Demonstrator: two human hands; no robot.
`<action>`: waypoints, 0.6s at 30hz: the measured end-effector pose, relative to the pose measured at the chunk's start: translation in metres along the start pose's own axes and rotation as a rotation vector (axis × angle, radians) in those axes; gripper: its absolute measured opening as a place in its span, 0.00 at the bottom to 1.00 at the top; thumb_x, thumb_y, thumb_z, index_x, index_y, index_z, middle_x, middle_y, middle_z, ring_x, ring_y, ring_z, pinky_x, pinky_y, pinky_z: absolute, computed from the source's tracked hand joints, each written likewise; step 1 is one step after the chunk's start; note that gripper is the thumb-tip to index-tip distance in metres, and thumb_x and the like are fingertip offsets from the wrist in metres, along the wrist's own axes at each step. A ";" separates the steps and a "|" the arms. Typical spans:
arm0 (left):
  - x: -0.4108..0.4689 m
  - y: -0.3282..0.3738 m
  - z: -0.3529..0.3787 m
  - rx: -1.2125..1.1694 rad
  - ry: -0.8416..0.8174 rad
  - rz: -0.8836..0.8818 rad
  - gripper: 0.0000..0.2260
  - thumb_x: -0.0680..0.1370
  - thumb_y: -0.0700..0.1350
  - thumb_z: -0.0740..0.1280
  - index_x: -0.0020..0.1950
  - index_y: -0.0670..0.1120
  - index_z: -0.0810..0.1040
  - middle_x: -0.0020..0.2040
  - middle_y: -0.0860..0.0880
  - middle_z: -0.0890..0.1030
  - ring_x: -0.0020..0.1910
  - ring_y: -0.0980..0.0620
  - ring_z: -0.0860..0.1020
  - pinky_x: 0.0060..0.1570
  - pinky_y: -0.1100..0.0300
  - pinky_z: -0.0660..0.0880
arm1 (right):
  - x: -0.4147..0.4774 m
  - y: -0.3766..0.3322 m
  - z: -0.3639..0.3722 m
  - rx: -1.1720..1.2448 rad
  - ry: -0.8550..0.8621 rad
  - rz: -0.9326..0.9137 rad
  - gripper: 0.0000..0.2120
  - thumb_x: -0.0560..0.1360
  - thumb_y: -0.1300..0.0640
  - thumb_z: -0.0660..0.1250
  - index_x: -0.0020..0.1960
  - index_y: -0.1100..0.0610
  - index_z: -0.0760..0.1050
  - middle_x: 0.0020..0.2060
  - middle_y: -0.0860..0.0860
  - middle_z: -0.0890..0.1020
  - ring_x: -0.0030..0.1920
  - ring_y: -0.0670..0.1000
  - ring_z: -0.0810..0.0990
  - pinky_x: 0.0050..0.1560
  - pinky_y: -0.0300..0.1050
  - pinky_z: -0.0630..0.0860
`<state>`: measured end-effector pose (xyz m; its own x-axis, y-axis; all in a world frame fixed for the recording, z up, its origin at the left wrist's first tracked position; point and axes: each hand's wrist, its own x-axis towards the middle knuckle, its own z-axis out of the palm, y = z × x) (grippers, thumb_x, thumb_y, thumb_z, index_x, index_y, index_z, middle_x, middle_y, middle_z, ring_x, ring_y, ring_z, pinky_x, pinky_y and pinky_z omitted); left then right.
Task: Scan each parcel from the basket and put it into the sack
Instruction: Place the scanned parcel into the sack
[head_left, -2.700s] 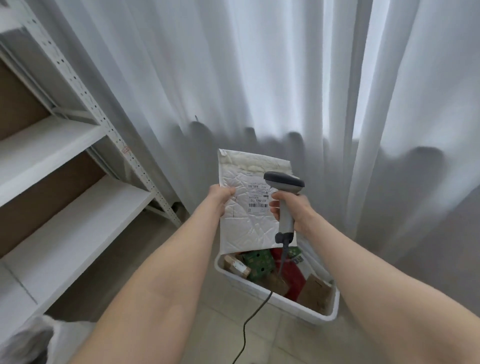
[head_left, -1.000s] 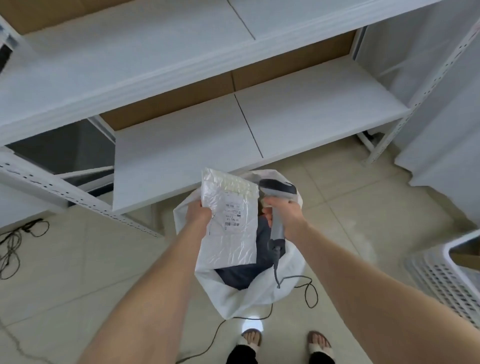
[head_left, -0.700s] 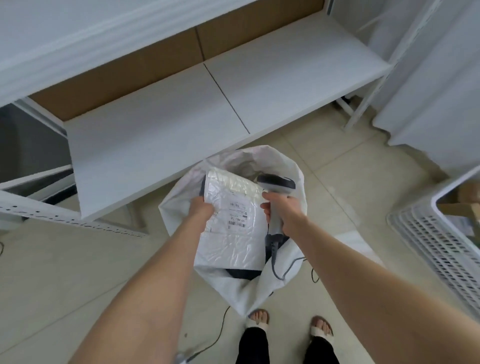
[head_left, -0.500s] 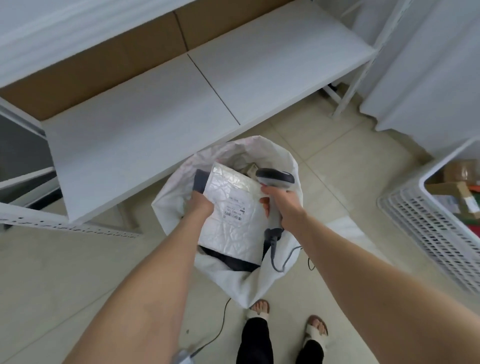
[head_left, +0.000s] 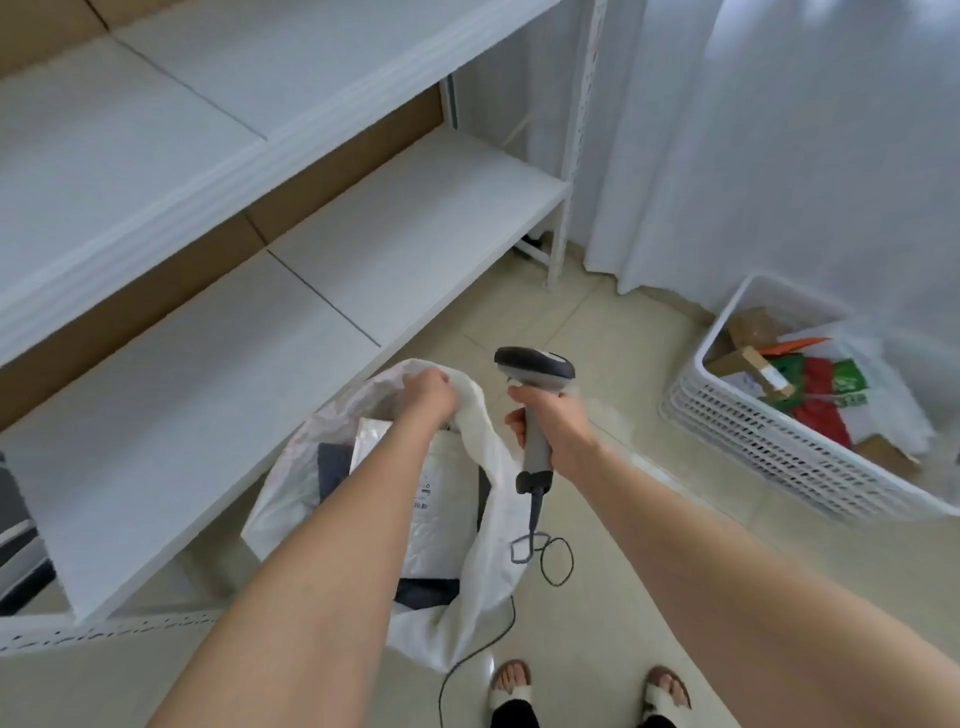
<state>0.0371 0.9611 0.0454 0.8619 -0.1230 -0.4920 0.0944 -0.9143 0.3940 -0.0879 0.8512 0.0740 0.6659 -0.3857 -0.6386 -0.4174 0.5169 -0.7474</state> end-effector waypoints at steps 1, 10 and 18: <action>-0.007 0.024 0.005 0.001 -0.014 0.018 0.17 0.80 0.41 0.58 0.70 0.44 0.71 0.68 0.44 0.70 0.57 0.45 0.75 0.48 0.57 0.75 | -0.004 -0.011 -0.017 0.020 0.025 -0.010 0.03 0.75 0.64 0.67 0.44 0.63 0.73 0.29 0.59 0.75 0.20 0.49 0.71 0.23 0.37 0.68; -0.070 0.236 0.116 0.111 -0.112 0.320 0.17 0.77 0.41 0.63 0.66 0.48 0.75 0.68 0.43 0.70 0.62 0.44 0.74 0.65 0.51 0.71 | -0.021 -0.083 -0.222 0.230 0.216 -0.057 0.04 0.76 0.63 0.67 0.48 0.62 0.72 0.28 0.57 0.77 0.25 0.50 0.73 0.29 0.41 0.71; -0.129 0.406 0.240 0.130 -0.173 0.403 0.17 0.77 0.41 0.64 0.65 0.47 0.76 0.67 0.44 0.72 0.62 0.45 0.74 0.64 0.53 0.71 | -0.014 -0.134 -0.424 0.437 0.350 -0.038 0.08 0.76 0.62 0.67 0.52 0.66 0.75 0.28 0.56 0.76 0.26 0.50 0.73 0.28 0.41 0.71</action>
<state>-0.1556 0.5136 0.0825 0.7200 -0.5315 -0.4462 -0.3045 -0.8197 0.4851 -0.3036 0.4629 0.1055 0.3990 -0.6027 -0.6910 -0.0519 0.7376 -0.6733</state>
